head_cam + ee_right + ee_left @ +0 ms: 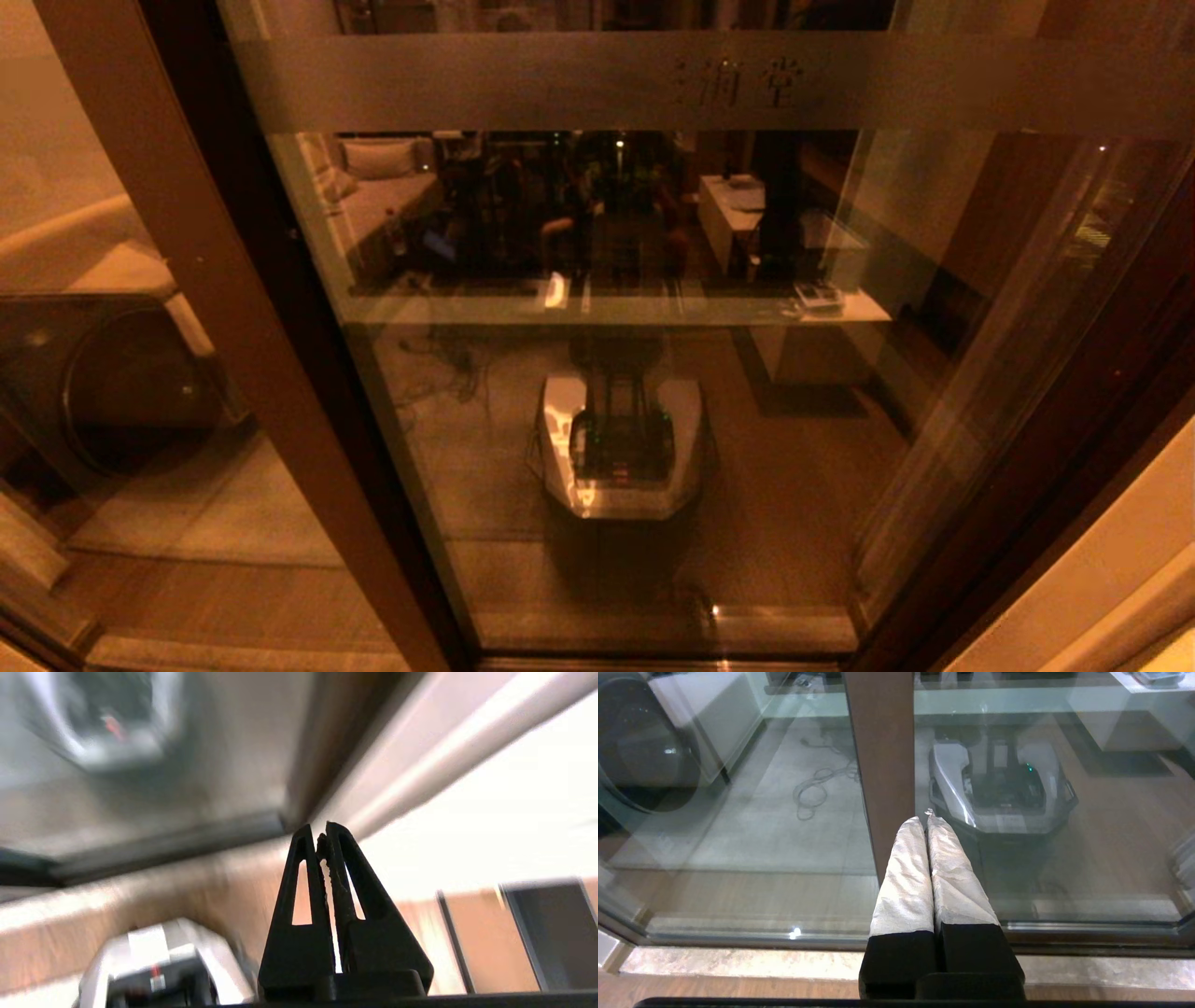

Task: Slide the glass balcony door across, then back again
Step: Open the slid door

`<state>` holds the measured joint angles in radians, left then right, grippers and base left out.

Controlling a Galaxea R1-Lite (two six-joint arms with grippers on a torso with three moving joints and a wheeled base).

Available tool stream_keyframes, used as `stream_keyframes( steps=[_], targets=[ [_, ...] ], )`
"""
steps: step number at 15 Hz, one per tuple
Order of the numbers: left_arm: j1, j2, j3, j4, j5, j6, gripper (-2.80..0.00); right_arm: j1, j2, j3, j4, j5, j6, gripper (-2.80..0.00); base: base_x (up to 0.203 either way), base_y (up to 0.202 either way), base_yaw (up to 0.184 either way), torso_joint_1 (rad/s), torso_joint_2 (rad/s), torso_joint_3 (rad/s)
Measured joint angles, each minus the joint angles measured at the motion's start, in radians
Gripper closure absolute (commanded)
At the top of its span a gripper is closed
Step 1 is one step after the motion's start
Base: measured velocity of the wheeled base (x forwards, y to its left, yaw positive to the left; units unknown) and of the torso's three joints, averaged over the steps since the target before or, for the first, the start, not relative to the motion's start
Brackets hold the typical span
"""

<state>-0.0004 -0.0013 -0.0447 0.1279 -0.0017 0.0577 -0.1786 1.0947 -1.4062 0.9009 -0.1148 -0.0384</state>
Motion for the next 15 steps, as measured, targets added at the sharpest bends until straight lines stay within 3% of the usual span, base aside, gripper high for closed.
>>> stream_keyframes(
  steps=[3,7,9,11,15],
  targets=[
    [0.0,0.0,0.0,0.0,0.0,0.0,0.0,-0.162,0.097,-0.015,0.003,0.126,-0.072,0.0,0.0,0.0,0.0,0.0,0.0,0.0],
    [0.0,0.0,0.0,0.0,0.0,0.0,0.0,-0.434,0.2,-0.062,-0.012,0.492,-0.201,0.0,0.0,0.0,0.0,0.0,0.0,0.0],
    [0.0,0.0,0.0,0.0,0.0,0.0,0.0,-0.532,0.287,-0.105,-0.029,0.65,-0.257,0.0,0.0,0.0,0.0,0.0,0.0,0.0],
    [0.0,0.0,0.0,0.0,0.0,0.0,0.0,-0.585,0.373,-0.144,-0.066,0.696,-0.27,0.0,0.0,0.0,0.0,0.0,0.0,0.0],
    [0.0,0.0,0.0,0.0,0.0,0.001,0.0,-0.605,0.432,-0.117,-0.183,0.672,-0.237,0.0,0.0,0.0,0.0,0.0,0.0,0.0]
  ],
)
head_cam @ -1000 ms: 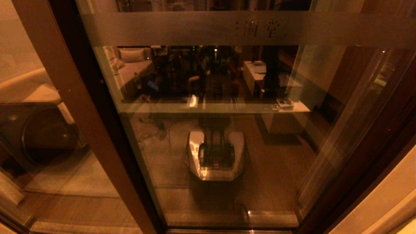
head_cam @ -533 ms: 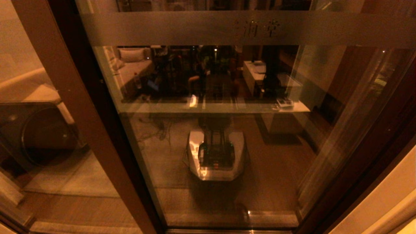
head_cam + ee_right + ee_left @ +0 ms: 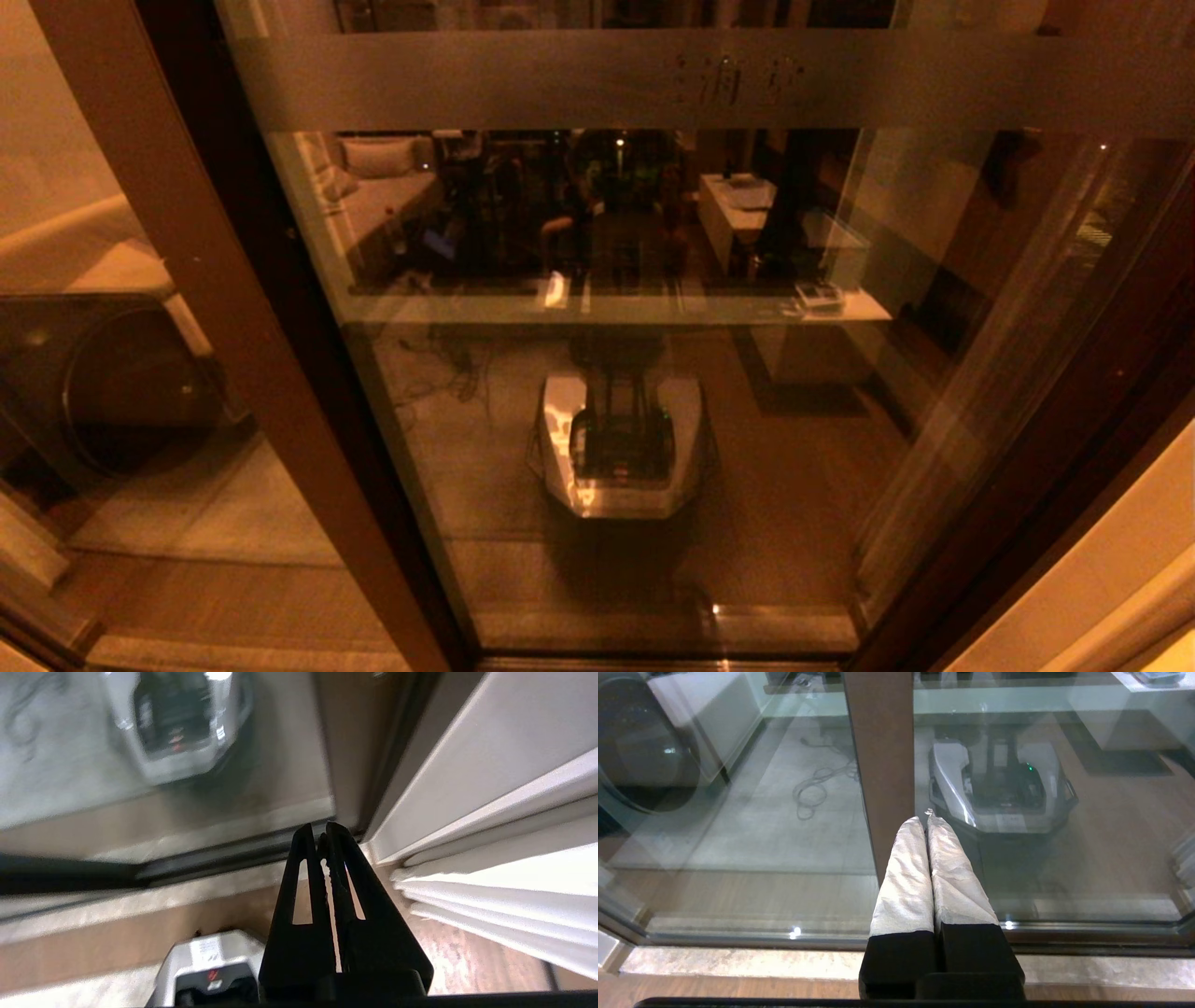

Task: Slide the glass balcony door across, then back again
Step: Open the slid door

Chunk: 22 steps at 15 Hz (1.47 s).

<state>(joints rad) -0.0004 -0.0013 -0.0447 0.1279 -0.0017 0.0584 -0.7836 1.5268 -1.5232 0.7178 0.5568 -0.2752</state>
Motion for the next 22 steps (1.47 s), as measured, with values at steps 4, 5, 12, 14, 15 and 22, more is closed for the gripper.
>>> stream_keyframes(
  steps=[4,5,12,14,15,22],
  targets=[
    [0.0,0.0,0.0,0.0,0.0,-0.001,0.0,0.032,-0.034,0.19,-0.278,-0.104,0.031,0.0,0.0,0.0,0.0,0.0,0.0,0.0],
    [0.0,0.0,0.0,0.0,0.0,-0.001,0.0,0.056,-0.04,0.233,-0.373,-0.155,0.048,0.0,0.0,0.0,0.0,0.0,0.0,0.0],
    [0.0,0.0,0.0,0.0,0.0,-0.001,0.0,0.151,0.047,0.257,-0.586,-0.259,0.089,-2.8,0.0,0.0,0.0,0.0,0.0,0.0],
    [0.0,0.0,0.0,0.0,0.0,0.0,0.0,0.151,0.076,0.25,-0.612,-0.243,0.087,-2.8,0.0,0.0,0.0,0.0,0.0,0.0],
    [0.0,0.0,0.0,0.0,0.0,-0.001,0.0,0.147,0.092,0.248,-0.613,-0.218,0.087,-2.8,0.0,0.0,0.0,0.0,0.0,0.0],
    [0.0,0.0,0.0,0.0,0.0,-0.001,0.0,0.114,0.181,0.174,-0.614,-0.115,0.065,-2.8,0.0,0.0,0.0,0.0,0.0,0.0]
  ],
)
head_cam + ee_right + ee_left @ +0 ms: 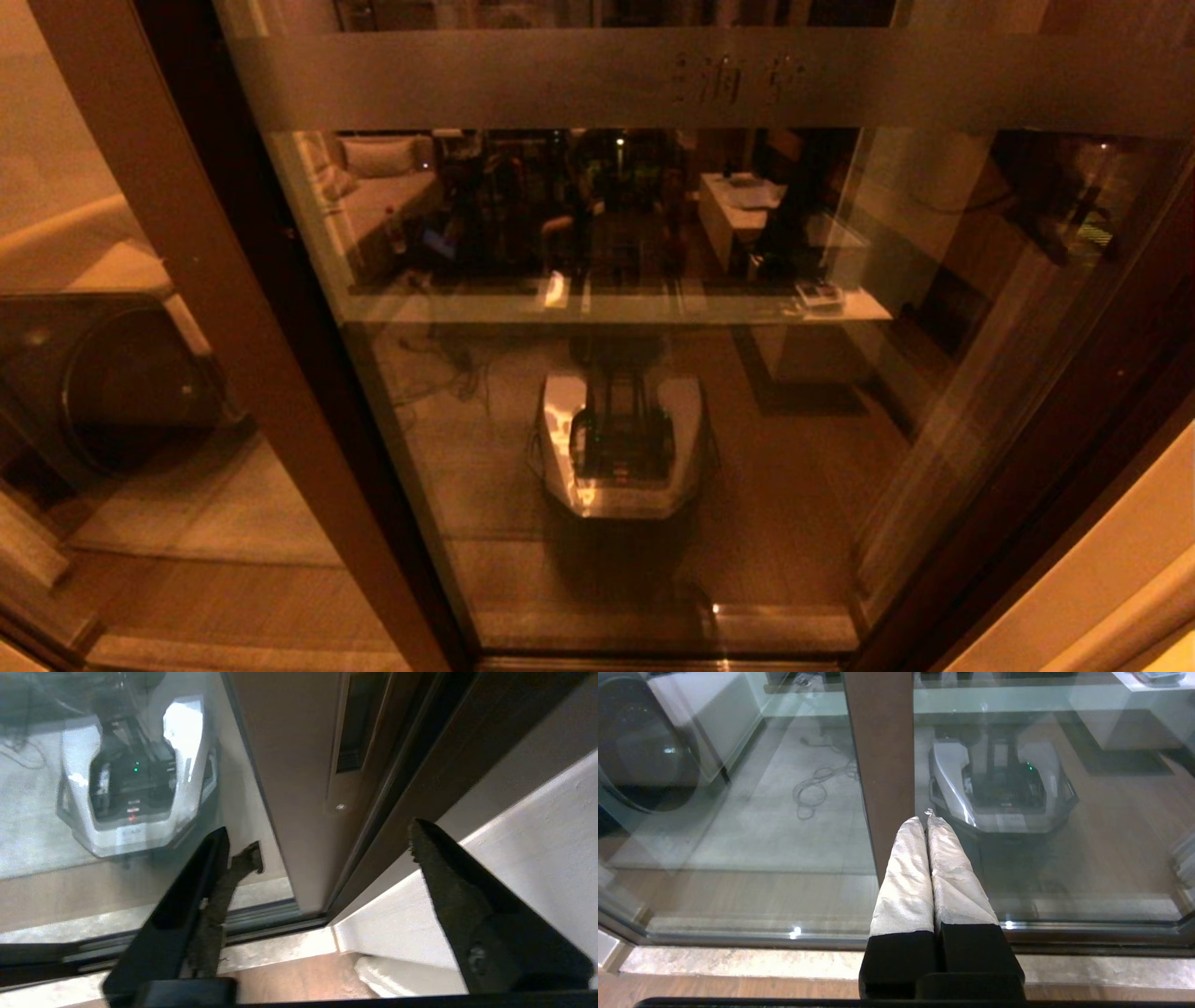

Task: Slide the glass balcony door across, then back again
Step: Open the slid door

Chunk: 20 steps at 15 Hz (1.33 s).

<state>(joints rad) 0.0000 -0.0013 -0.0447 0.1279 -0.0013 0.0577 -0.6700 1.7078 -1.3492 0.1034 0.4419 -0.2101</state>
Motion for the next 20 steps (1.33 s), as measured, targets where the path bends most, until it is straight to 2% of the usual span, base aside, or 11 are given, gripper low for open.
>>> stream_keyframes(
  steps=[7,15,20],
  targets=[
    [0.0,0.0,0.0,0.0,0.0,0.0,0.0,0.068,0.018,-0.032,0.0,-0.005,0.002,-2.8,0.0,0.0,0.0,0.0,0.0,0.0],
    [0.0,0.0,0.0,0.0,0.0,0.0,0.0,0.071,0.046,-0.032,-0.019,-0.005,-0.009,-2.8,0.0,0.0,0.0,0.0,0.0,0.0],
    [0.0,0.0,0.0,0.0,-0.001,0.0,0.0,0.088,0.008,0.016,-0.022,0.001,0.047,-2.8,0.0,0.0,0.0,0.0,0.0,0.0]
  ],
)
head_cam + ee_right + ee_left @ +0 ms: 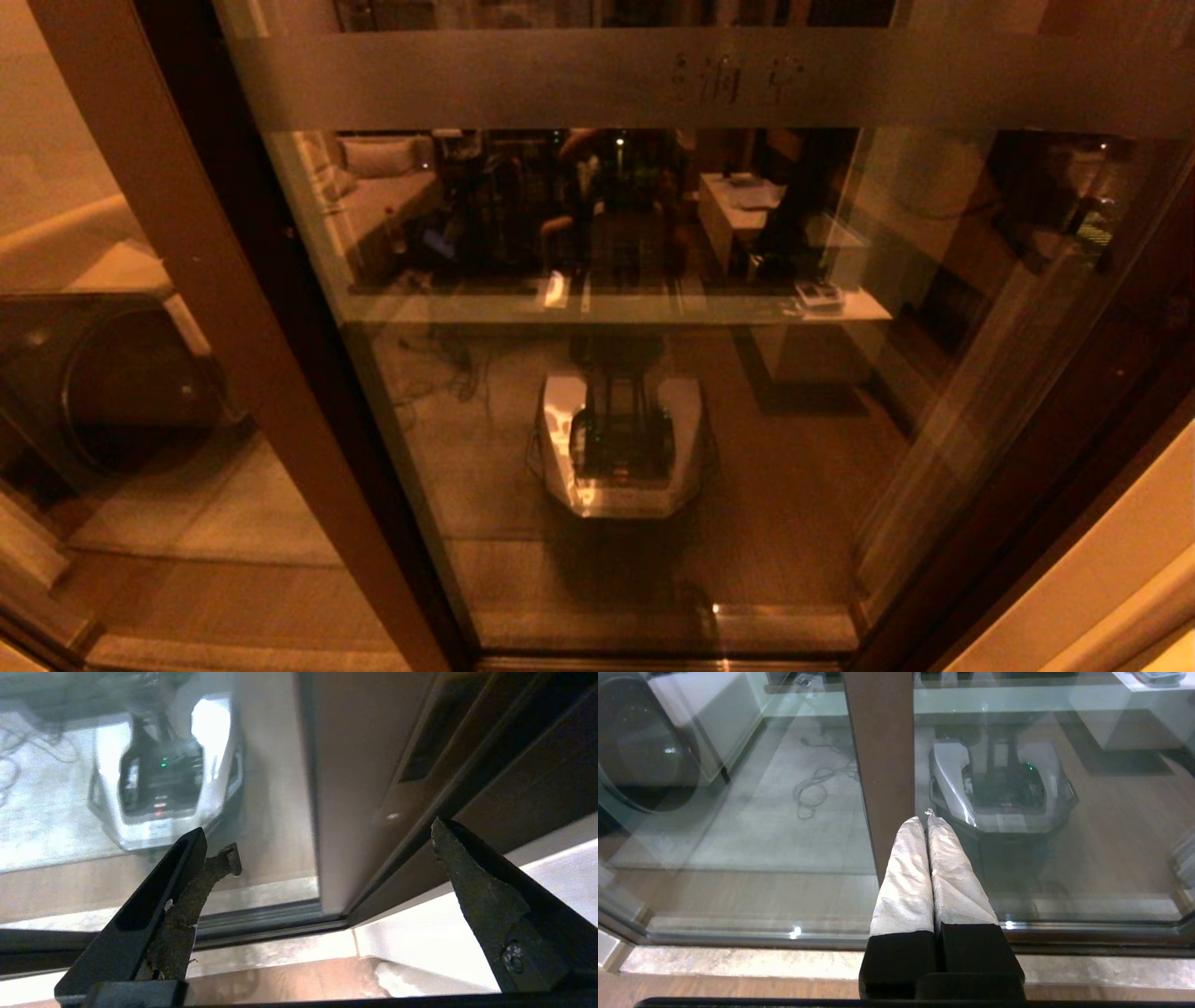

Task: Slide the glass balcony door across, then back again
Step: Open the slid door

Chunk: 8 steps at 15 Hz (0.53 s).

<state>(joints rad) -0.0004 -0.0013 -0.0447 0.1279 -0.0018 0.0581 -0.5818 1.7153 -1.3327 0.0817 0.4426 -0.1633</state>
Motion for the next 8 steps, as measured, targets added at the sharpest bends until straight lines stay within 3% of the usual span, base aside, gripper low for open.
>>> stream_keyframes(
  steps=[8],
  targets=[
    [0.0,0.0,0.0,0.0,0.0,0.0,0.0,0.004,-0.02,0.013,-0.002,-0.004,0.002,-2.8,0.0,0.0,0.0,0.0,0.0,0.0]
  ],
)
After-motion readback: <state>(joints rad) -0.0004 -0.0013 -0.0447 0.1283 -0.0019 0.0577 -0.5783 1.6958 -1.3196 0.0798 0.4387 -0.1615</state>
